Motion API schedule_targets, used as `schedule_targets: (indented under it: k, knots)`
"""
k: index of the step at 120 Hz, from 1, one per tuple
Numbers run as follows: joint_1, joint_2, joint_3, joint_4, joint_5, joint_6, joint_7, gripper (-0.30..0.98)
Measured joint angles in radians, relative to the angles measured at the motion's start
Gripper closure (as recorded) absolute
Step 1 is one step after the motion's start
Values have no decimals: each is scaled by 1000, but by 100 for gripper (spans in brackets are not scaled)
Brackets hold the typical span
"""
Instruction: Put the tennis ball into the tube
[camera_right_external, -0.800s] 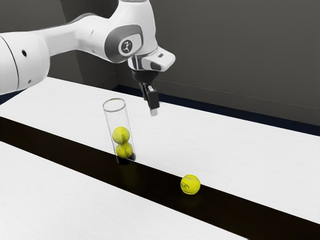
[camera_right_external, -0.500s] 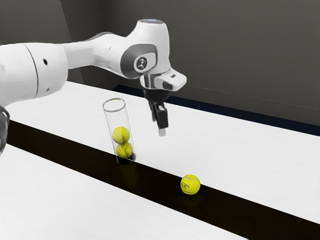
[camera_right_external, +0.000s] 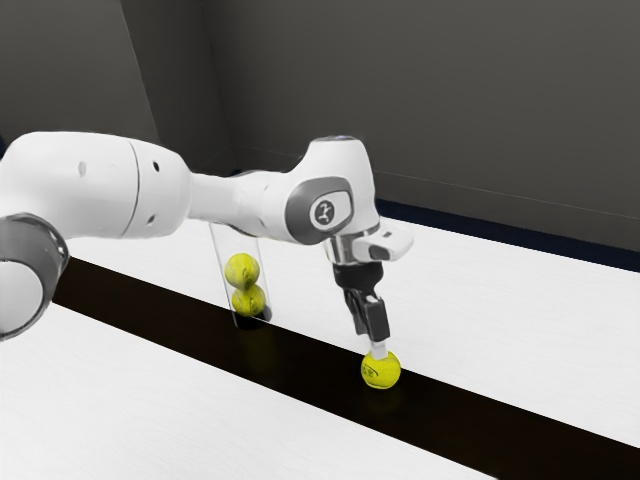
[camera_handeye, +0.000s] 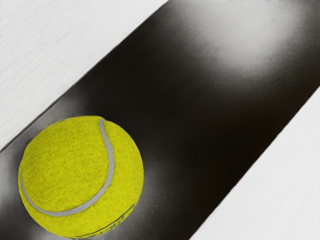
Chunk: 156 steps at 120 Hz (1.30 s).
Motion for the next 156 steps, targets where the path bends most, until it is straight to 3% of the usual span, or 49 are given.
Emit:
schedule_targets:
  k: [27, 71, 99, 126, 156]
  knots:
    - [21, 93, 3, 1, -69, 128, -6, 0]
    - [27, 138, 2, -22, -110, 186, -10, 1]
    - [28, 136, 3, -23, -112, 192, -9, 22]
    - [28, 134, 5, -23, -106, 194, -12, 33]
    - [35, 10, 37, -29, -48, 170, -27, 47]
